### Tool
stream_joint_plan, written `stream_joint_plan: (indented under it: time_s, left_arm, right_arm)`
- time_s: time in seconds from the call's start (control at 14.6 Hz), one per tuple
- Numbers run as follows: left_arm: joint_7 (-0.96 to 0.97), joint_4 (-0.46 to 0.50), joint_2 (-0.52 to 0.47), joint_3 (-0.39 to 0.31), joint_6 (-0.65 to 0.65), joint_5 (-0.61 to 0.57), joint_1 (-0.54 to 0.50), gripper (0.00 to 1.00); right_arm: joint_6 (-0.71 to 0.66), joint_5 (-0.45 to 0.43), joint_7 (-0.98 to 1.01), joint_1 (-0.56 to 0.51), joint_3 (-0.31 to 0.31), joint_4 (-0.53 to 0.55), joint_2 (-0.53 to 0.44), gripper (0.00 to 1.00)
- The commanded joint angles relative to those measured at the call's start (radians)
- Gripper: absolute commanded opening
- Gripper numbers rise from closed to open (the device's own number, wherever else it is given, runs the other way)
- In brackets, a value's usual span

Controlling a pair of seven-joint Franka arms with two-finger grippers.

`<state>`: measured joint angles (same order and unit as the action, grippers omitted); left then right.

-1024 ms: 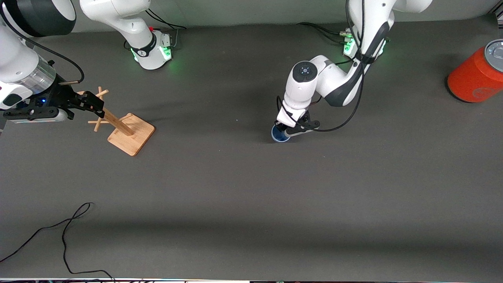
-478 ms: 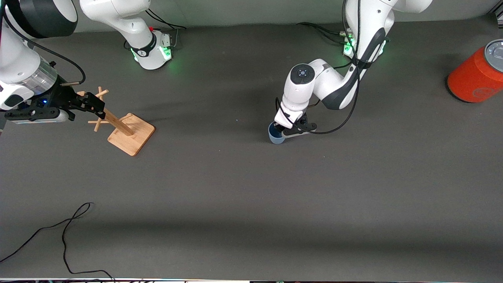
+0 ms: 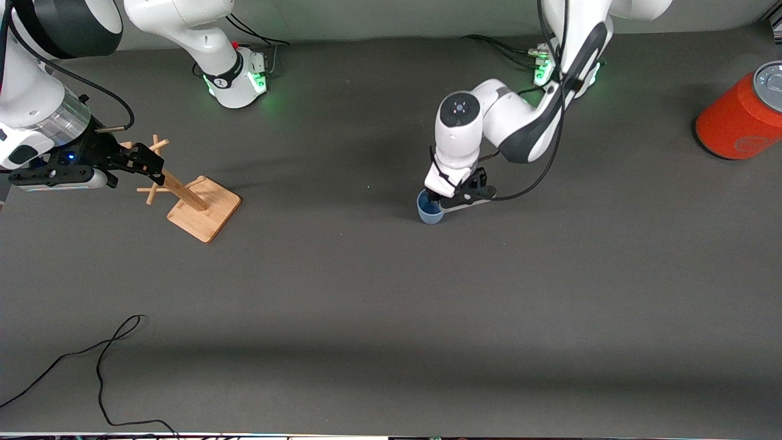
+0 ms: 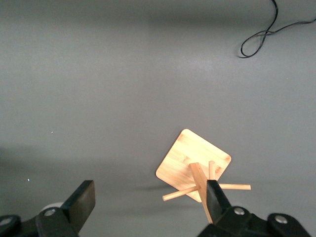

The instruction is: Rotate and upright cup with both arms

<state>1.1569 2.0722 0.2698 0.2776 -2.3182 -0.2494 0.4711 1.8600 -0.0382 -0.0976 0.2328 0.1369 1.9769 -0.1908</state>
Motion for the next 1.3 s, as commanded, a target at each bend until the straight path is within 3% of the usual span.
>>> stream_joint_plan:
  time_s: [0.0,0.2,0.48,0.89,1.02,1.23]
  left_arm:
    - [-0.029,0.016,-0.133,0.003,0.115,0.036,0.008,1.00]
    - [-0.268,-0.061,-0.231,-0.035,0.323,0.210,-0.038,1.00]
    - [-0.561,-0.234,-0.291,-0.118,0.604,0.297,-0.182,1.00]
    - [-0.880,-0.320,-0.307,-0.207,0.704,0.300,-0.341,1.00]
    - [-0.989,-0.352,-0.305,-0.283,0.727,0.298,-0.339,1.00]
    - [-1.062,-0.418,-0.301,-0.325,0.790,0.298,-0.341,1.00]
  right_arm:
    - [0.001,-0.011,0.025,0.006,0.004,0.023,-0.045,1.00]
    - [-0.091,-0.006,0.058,0.005,0.006,-0.041,-0.042,1.00]
    - [-0.139,0.004,0.064,0.002,0.007,-0.099,-0.027,1.00]
    - [-0.142,0.006,0.073,0.003,0.009,-0.105,-0.030,1.00]
    - [-0.143,0.006,0.076,0.003,0.009,-0.105,-0.032,1.00]
    - [-0.186,0.006,0.076,0.003,0.010,-0.121,-0.032,1.00]
